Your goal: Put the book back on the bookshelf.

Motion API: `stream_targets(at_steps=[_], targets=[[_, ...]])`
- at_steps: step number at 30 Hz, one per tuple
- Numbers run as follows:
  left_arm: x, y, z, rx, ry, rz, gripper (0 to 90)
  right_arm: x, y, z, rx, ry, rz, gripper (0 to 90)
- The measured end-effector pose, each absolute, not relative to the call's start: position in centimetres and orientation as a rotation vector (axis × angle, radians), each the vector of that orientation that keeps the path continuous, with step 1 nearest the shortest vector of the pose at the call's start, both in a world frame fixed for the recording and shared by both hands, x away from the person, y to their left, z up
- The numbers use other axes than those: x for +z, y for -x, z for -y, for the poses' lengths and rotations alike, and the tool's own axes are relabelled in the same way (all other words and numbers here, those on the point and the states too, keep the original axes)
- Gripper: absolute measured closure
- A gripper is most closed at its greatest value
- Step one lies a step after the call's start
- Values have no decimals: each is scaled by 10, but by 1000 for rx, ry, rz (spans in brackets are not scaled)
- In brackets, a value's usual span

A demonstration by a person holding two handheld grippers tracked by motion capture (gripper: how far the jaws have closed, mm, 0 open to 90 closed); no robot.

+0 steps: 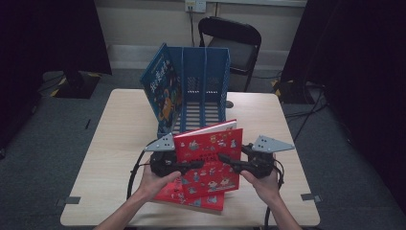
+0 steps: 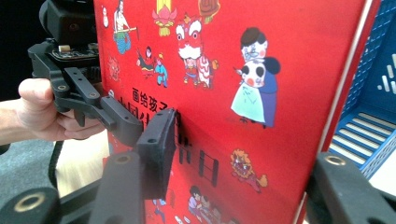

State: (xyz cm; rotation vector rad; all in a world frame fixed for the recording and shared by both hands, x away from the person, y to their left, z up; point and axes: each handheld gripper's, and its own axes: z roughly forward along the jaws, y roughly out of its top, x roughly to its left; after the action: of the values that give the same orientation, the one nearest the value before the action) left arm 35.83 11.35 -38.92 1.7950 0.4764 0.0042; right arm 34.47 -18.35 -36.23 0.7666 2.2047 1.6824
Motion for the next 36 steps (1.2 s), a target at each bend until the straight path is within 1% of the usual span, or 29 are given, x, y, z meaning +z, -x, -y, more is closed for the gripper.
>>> stream_targets(at_steps=[5, 6, 7, 9, 11, 20, 23, 25, 27, 29, 31, 36], targets=[[-390, -359, -115, -5, -1787, -484, 676, -359, -345, 184, 1634, -757, -2220, 442], [-391, -360, -115, -3, -1785, -492, 683, -358, -345, 185, 1628, -761, -2217, 417], [-392, -360, -116, -2, -1781, -498, 700, -357, -345, 186, 1617, -771, -2202, 399], [-393, -361, -117, -3, -1774, -507, 750, -355, -347, 193, 1615, -802, -2170, 391], [-392, -361, -117, -1, -1781, -519, 771, -356, -348, 198, 1615, -822, -2160, 374], [-392, -362, -116, -1, -1777, -520, 780, -381, -362, 194, 1515, -892, -2257, 326], [-392, -362, -116, -1, -1776, -517, 780, -385, -365, 190, 1507, -883, -2287, 330], [-392, -362, -116, 9, -1777, -523, 778, -385, -364, 187, 1506, -865, -2300, 378], [-391, -364, -118, 18, -1778, -522, 778, -384, -364, 184, 1479, -865, -2293, 387], [-390, -364, -118, 45, -1778, -512, 785, -383, -364, 183, 1481, -861, -2279, 397], [-385, -363, -119, 100, -1790, -500, 789, -381, -365, 181, 1474, -852, -2268, 397], [-381, -365, -125, 174, -1779, -508, 766, -376, -372, 170, 1462, -820, -2222, 387]])
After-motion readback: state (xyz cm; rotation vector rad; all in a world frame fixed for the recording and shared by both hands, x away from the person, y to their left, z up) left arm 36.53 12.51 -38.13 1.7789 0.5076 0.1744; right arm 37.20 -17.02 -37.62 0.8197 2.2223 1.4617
